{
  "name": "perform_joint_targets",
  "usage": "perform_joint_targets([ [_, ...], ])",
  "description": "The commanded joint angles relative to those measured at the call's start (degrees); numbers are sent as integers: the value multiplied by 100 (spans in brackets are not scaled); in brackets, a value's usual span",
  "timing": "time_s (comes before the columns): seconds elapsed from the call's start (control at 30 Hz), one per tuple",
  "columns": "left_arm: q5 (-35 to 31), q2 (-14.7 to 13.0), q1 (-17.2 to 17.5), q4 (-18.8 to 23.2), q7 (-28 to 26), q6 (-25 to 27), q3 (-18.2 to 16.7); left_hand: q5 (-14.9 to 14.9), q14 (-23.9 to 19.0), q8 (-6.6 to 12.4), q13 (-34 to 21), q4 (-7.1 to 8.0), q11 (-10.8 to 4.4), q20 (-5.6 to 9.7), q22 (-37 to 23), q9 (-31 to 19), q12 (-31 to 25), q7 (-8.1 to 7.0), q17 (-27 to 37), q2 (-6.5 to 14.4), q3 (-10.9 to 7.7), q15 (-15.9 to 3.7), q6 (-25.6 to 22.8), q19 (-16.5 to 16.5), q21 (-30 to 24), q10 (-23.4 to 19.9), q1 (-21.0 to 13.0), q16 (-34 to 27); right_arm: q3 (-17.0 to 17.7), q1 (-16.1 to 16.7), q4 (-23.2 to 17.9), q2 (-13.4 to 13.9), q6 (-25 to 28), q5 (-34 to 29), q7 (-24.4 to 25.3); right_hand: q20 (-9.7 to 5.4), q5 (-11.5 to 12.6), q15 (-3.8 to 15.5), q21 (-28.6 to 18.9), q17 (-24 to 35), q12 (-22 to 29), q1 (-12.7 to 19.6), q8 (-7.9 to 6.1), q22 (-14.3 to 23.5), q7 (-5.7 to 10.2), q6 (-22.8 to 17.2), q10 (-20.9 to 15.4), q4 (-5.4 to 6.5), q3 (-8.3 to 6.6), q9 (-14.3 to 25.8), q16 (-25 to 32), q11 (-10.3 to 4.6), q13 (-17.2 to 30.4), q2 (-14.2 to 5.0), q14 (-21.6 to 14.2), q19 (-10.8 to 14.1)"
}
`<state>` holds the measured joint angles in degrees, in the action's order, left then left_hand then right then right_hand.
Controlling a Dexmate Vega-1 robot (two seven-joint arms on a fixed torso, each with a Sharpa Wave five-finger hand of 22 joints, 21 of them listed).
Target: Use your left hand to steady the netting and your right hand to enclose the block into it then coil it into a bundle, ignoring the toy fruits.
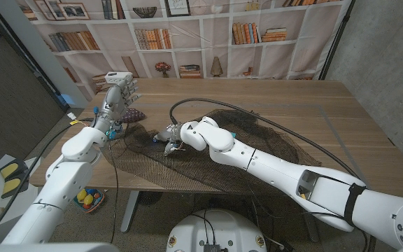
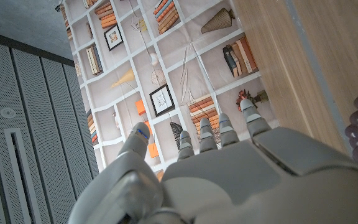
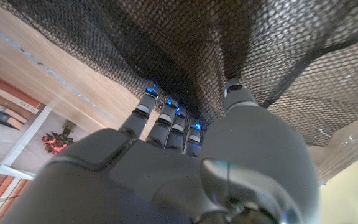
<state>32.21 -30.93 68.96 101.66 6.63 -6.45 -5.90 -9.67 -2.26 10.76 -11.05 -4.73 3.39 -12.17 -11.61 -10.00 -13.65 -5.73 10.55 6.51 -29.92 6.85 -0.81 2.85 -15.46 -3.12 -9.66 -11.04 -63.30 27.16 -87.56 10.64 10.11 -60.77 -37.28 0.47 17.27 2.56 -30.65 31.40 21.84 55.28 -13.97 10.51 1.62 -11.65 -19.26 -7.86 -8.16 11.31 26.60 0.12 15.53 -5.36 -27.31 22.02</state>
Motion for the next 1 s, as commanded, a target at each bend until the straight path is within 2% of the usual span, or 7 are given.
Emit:
perform_joint_targets([
  [0.03, -8, -18, -126, -100, 46, 52, 66, -13, -21, -13, -33, 41, 17, -11, -23, -17, 16, -29, 6, -26, 9, 29, 11, -1, -12, -36, 35, -11, 78, 230, 76, 282, -191, 124, 1159, -121, 109, 904, -292, 947, 812, 677, -303, 70, 57, -1408, -1105, -124, 78, 120, 1310, -199, 401, -9, -979, 730],
  [0.07, -12, -16, -141, -117, 43, 56, 74, -13, -23, -14, -33, 42, 12, -11, -23, -17, 14, -34, 6, -29, 10, 30, 11, -1, -11, -42, 37, -12, 124, 287, 68, 333, -249, 166, 1370, -131, 120, 958, -351, 1082, 1017, 838, -410, 82, 85, -1738, -1354, -136, 63, 153, 1512, -170, 493, -59, -1186, 818],
  [0.1, -8, -14, -153, -128, 46, 61, 80, -13, -22, -14, -34, 42, 12, -11, -23, -17, 14, -32, 6, -30, 11, 29, 12, -1, -11, -44, 39, -11, 161, 336, 66, 374, -294, 196, 1553, -116, 115, 987, -430, 1159, 1203, 992, -539, 93, 135, -2074, -1571, -148, 40, 198, 1657, -272, 584, -117, -1376, 944],
  [0.2, -13, -28, -188, -158, 59, 89, 102, -14, -22, -14, -34, 44, 13, -11, -23, -17, 18, -29, 6, -36, 15, 31, 12, -2, -9, -40, 44, -10, 277, 478, 86, 482, -467, 304, 2150, -158, -29, 978, -628, 1324, 1885, 1333, -1218, 126, 183, -3379, -2246, -67, 78, 460, 2001, -338, 1007, -262, -1796, 1019],
  [0.27, -10, -33, -220, -182, 69, 112, 121, -14, -21, -14, -34, 44, 16, -11, -23, -17, 21, -27, 6, -39, 16, 32, 12, -4, -7, -37, 47, -9, 345, 565, 107, 538, -594, 367, 2567, -155, -105, 952, -697, 1357, 2153, 1381, -1545, 133, 136, -3853, -2578, 5, 45, 595, 2070, -281, 1183, -416, -1990, 988],
  [0.53, 10, -66, -345, -259, 120, 225, 189, -16, -16, -19, -35, 47, 13, -10, -23, -17, 38, -30, 5, -53, 23, 39, 22, -8, -2, -13, 60, -4, 626, 910, 87, 646, -750, 550, 3779, -210, -178, 960, -761, 1422, 2304, 1388, -1723, 133, 153, -3929, -2702, 85, -25, 720, 2060, -301, 1326, -504, -2150, 957],
  [1.0, -15, -53, -623, -440, 177, 299, 337, -21, -5, -26, -36, 51, 19, -9, -23, -17, 52, -45, 4, -57, 24, 47, 47, -3, 2, 1, 71, 4, 1620, 1452, 0, 595, -852, 2472, 4465, -187, -220, 965, -820, 1402, 2278, 1348, -1880, 123, 169, -3847, -2675, 186, -134, 874, 1790, -306, 1272, -527, -2117, 877],
])
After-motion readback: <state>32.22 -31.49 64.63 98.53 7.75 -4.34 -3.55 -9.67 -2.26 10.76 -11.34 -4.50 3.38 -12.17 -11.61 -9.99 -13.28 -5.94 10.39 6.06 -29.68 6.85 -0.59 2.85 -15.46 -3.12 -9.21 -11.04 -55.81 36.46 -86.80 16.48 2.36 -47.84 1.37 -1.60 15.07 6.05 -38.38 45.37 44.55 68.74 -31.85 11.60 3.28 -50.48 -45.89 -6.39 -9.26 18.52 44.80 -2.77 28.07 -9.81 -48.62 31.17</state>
